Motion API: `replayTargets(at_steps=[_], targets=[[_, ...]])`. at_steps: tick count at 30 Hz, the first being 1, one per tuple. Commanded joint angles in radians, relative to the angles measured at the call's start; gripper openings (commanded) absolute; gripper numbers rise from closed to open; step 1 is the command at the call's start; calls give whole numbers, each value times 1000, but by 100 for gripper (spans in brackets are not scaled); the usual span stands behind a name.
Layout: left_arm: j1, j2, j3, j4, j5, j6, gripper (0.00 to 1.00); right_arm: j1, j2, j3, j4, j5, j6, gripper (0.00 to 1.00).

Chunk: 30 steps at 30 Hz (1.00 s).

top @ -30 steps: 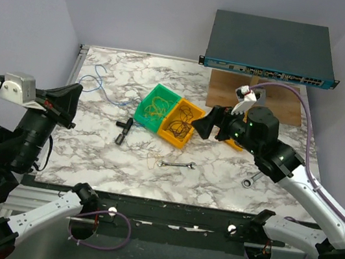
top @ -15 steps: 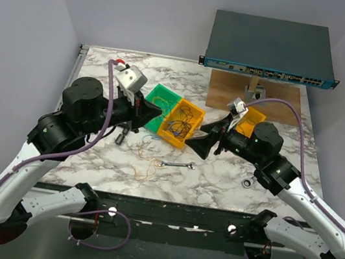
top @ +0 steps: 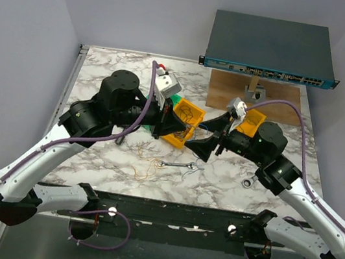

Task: Untangle the cables

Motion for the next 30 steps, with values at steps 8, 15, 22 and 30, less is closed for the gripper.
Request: replayTargets(at_steps=[8, 15, 22, 30], targets=[[-49, 60, 59, -31, -1, 35, 0, 0, 41, 47, -60, -177, -49, 23], [-48, 1, -10, 27, -181, -9, 34, 1, 5, 19, -64, 18, 43, 1], [-33, -94, -162, 38, -385, -98, 96, 1, 54, 31, -177, 473, 132, 1], [-13, -198, -480, 56, -592, -263, 99, -2, 106, 115, -211, 856, 188, 1]])
